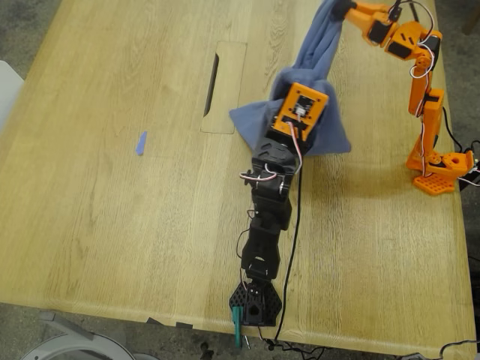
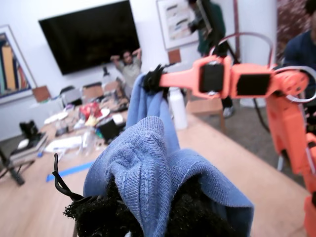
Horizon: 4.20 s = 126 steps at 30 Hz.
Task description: Fold a T-shirt
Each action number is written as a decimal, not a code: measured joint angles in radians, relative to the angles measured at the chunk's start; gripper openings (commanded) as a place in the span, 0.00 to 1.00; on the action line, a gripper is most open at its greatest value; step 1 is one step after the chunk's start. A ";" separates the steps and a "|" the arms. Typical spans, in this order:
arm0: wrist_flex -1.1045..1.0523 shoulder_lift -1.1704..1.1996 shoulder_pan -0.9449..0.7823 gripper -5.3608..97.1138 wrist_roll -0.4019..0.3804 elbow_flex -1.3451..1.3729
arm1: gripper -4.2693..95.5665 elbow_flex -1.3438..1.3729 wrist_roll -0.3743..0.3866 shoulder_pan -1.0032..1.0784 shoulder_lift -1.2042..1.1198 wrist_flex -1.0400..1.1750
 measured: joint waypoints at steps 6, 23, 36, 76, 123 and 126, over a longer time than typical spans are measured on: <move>-0.135 0.000 0.035 0.05 0.000 0.000 | 0.04 0.000 0.000 0.018 0.028 -0.049; -0.298 0.000 0.179 0.05 0.038 0.000 | 0.04 0.000 -0.015 -0.049 0.153 -0.120; -0.569 -0.058 0.356 0.05 0.071 0.000 | 0.04 -0.002 -0.051 -0.054 0.268 -0.247; 0.436 0.029 0.221 0.05 -0.034 0.391 | 0.05 -0.002 -0.041 -0.060 0.314 0.584; -0.414 0.994 -0.279 0.05 -0.040 2.181 | 0.05 2.250 -0.026 -0.008 0.960 -0.672; -0.479 0.994 -0.318 0.05 -0.043 2.233 | 0.05 2.226 -0.026 0.005 0.810 -0.815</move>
